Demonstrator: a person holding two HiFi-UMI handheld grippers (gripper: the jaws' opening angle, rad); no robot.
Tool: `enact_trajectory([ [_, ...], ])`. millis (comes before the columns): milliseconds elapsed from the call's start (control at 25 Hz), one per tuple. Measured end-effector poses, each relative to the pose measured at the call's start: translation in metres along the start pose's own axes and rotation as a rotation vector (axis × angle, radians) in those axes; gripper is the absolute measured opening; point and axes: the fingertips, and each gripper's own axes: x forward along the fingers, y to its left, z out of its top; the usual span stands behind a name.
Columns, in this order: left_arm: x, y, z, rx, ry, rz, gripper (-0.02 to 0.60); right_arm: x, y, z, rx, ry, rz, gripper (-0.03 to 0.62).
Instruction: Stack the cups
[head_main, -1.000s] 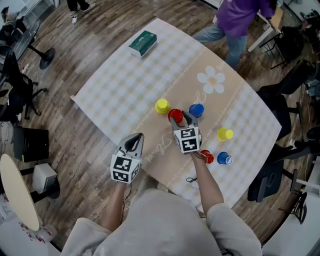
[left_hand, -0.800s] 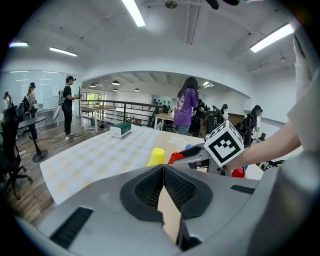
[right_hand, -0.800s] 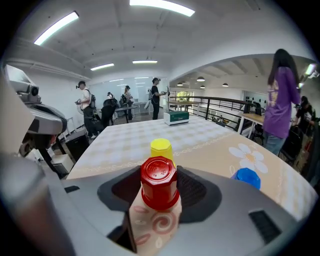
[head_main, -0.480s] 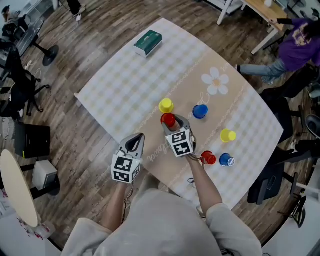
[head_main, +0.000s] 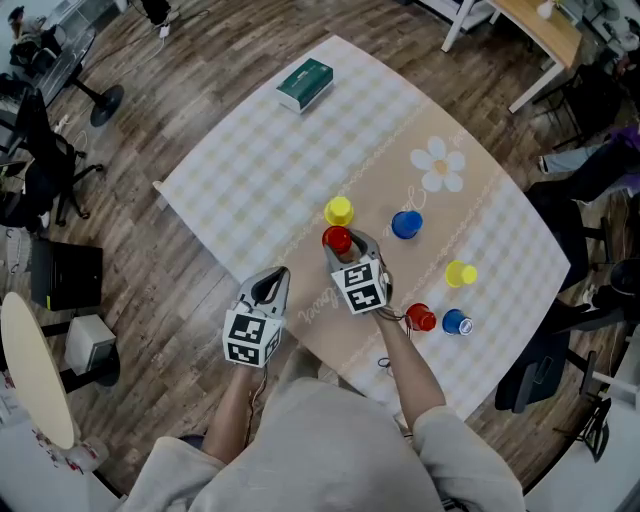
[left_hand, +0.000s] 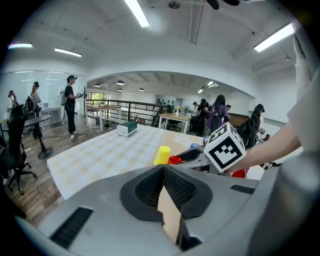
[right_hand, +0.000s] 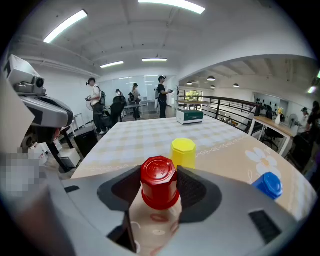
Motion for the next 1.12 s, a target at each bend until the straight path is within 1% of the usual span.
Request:
enact_trajectory([
  [160, -0.001, -0.001, 0.0, 0.001, -0.001, 0.0, 0.014, 0.001, 0.002, -0.002, 0.006, -0.004, 0.017, 0.229],
  [280, -0.001, -0.001, 0.0, 0.002, 0.0, 0.0, 0.014, 0.0, 0.005, 0.0, 0.006, -0.03, 0.051, 0.307],
  [440, 0.0, -0.002, 0.0, 0.002, -0.001, -0.001, 0.014, -0.014, 0.001, 0.017, 0.004, -0.075, 0.04, 0.31],
  [800, 0.007, -0.014, 0.005, 0.015, -0.005, -0.025, 0.014, -0.044, -0.03, 0.031, 0.058, -0.143, -0.032, 0.298],
  [920, 0.009, -0.017, 0.005, 0.016, -0.006, -0.033, 0.014, -0.054, -0.048, 0.032, 0.093, -0.161, -0.077, 0.293],
  [1120, 0.012, -0.024, 0.006, 0.024, -0.003, -0.046, 0.014, -0.07, -0.088, 0.026, 0.143, -0.173, -0.177, 0.29],
])
